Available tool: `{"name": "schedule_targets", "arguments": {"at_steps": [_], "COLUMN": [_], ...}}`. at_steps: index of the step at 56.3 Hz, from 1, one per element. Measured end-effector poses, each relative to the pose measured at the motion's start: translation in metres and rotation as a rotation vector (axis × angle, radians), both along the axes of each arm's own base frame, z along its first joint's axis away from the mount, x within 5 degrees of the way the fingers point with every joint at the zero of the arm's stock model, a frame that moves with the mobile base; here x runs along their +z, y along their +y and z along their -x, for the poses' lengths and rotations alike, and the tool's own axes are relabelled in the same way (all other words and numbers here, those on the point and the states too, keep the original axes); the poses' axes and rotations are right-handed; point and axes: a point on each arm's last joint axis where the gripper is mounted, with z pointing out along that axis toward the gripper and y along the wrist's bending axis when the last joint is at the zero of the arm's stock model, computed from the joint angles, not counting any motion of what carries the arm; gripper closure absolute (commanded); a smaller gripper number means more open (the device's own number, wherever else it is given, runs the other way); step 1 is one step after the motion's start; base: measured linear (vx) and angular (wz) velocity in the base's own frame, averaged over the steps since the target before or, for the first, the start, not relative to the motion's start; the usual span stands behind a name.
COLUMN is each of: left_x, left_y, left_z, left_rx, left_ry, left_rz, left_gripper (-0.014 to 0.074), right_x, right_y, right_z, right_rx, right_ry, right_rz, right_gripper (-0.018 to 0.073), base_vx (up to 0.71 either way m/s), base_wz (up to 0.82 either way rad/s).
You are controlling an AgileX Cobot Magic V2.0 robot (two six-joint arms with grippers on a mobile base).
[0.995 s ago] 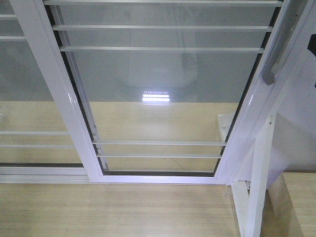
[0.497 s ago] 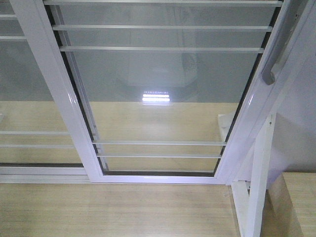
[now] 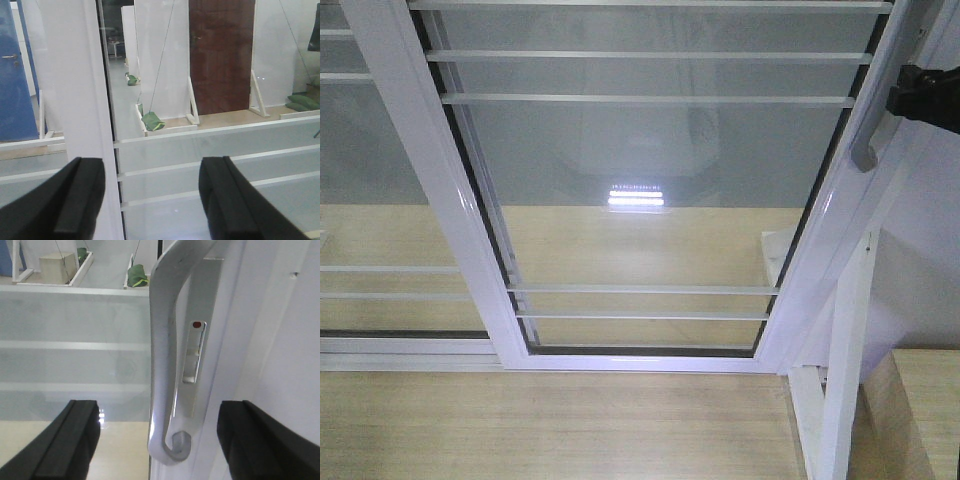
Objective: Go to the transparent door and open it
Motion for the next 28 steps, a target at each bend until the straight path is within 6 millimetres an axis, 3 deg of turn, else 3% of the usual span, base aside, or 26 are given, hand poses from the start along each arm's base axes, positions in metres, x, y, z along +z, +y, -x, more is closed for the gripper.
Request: {"name": "schedule_targets", "arguments": {"at_steps": [17, 28], "left_x": [0.000, 0.000], "left_y": [0.000, 0.000], "left_z": [0.000, 0.000], "left_rx": [0.000, 0.000], "left_ry": [0.000, 0.000], "left_rz": [0.000, -0.001], "left_gripper": [0.0061, 0.0061], "right_x": [-0.020, -0.021], "right_y": [-0.003, -0.005], "right_z": [-0.064, -0.097], "right_rx": [-0.004, -0.003], "right_ry": [-0.036, -0.065], "right_rz": [0.001, 0.008], "right_gripper": [0.0092, 0.0143], "base_vx": [0.00, 0.00], "base_wz": [0.00, 0.00]}}
